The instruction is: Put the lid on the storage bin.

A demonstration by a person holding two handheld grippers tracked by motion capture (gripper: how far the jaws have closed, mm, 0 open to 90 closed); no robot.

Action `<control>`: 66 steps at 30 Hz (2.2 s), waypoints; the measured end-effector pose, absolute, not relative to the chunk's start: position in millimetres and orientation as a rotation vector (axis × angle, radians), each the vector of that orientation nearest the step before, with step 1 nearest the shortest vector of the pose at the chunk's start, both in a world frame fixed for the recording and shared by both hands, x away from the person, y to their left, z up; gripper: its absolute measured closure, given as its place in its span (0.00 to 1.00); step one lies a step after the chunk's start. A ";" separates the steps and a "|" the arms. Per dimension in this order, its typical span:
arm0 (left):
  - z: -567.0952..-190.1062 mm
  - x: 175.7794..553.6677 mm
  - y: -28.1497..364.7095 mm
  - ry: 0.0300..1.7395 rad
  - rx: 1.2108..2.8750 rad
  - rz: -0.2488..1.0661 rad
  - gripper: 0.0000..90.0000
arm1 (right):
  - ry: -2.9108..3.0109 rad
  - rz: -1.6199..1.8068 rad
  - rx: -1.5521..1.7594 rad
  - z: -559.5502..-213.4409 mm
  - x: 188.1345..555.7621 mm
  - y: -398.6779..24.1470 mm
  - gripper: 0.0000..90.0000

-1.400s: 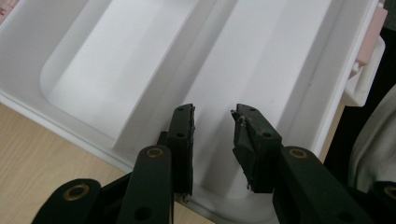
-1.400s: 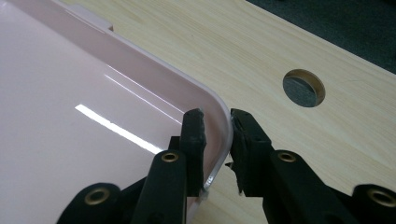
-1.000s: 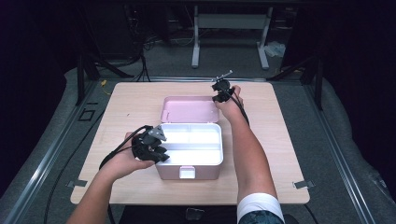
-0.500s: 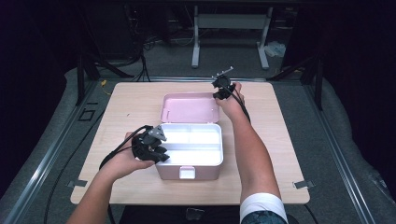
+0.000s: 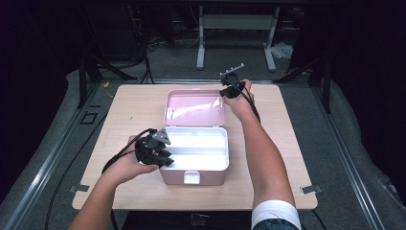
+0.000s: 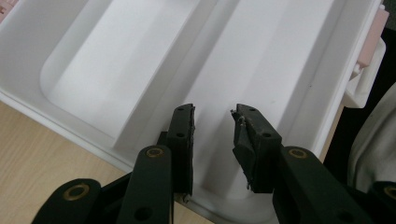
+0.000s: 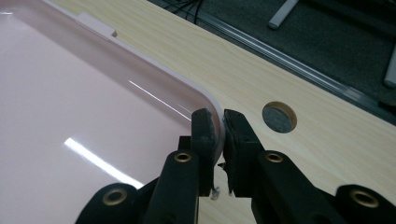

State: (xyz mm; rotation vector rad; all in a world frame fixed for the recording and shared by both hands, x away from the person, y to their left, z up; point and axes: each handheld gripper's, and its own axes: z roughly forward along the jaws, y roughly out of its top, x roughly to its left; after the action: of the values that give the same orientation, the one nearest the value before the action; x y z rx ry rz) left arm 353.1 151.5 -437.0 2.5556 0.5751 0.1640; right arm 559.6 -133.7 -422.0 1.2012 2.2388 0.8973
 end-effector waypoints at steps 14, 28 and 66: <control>-436.9 354.2 151.8 0.568 2.560 0.161 0.76 | 2.191 1.037 0.991 -367.3 522.0 -145.8 0.95; -436.4 353.7 150.2 0.576 2.567 0.162 0.76 | 2.032 1.040 0.683 -336.6 422.1 -144.2 0.95; -407.1 322.1 217.9 0.656 2.435 0.270 0.68 | 2.175 1.267 0.696 -426.6 281.8 -198.2 0.81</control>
State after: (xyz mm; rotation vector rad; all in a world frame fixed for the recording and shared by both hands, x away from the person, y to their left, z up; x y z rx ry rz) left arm 322.1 217.9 -407.1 2.4346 0.6564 0.2699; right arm 281.8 -198.2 -426.6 0.6962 2.1749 1.2665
